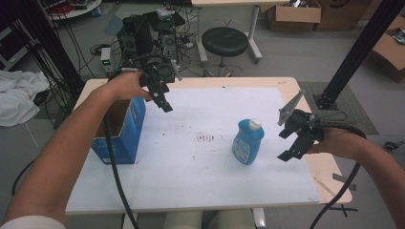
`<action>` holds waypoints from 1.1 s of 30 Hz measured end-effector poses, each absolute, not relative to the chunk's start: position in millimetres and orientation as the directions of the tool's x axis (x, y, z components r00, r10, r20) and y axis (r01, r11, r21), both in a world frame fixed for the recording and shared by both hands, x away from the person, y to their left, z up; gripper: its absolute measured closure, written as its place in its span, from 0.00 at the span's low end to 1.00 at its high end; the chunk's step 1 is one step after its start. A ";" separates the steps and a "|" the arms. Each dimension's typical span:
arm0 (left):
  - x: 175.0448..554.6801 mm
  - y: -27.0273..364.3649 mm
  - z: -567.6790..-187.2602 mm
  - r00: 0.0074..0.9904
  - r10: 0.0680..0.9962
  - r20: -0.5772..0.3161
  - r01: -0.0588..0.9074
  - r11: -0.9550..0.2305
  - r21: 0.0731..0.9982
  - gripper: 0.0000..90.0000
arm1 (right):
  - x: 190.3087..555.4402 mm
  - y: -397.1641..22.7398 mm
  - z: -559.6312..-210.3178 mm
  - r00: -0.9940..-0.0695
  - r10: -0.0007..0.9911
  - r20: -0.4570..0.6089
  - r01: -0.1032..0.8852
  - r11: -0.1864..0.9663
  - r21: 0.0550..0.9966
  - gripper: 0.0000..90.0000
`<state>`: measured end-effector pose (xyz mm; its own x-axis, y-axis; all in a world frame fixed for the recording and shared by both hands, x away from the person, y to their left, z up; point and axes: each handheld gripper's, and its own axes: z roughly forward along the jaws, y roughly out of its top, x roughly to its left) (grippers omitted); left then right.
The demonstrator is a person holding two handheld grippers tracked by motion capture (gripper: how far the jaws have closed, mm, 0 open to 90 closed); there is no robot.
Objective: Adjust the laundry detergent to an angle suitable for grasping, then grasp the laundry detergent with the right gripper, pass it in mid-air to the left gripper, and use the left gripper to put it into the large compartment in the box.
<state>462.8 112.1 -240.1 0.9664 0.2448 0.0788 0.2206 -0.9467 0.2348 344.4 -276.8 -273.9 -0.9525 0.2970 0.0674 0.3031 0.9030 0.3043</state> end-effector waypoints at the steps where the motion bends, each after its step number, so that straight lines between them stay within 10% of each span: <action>1: 462.6 111.7 -240.3 0.967 0.242 0.080 0.219 -0.948 0.232 0.22 | 344.1 -277.2 -273.6 -0.952 0.299 0.063 0.304 0.902 0.307 0.20; 33: 459.2 115.1 -245.4 0.970 0.231 0.079 0.209 -0.952 0.222 0.21 | 342.1 -279.4 -280.6 -0.867 0.495 0.060 0.478 0.790 0.385 0.19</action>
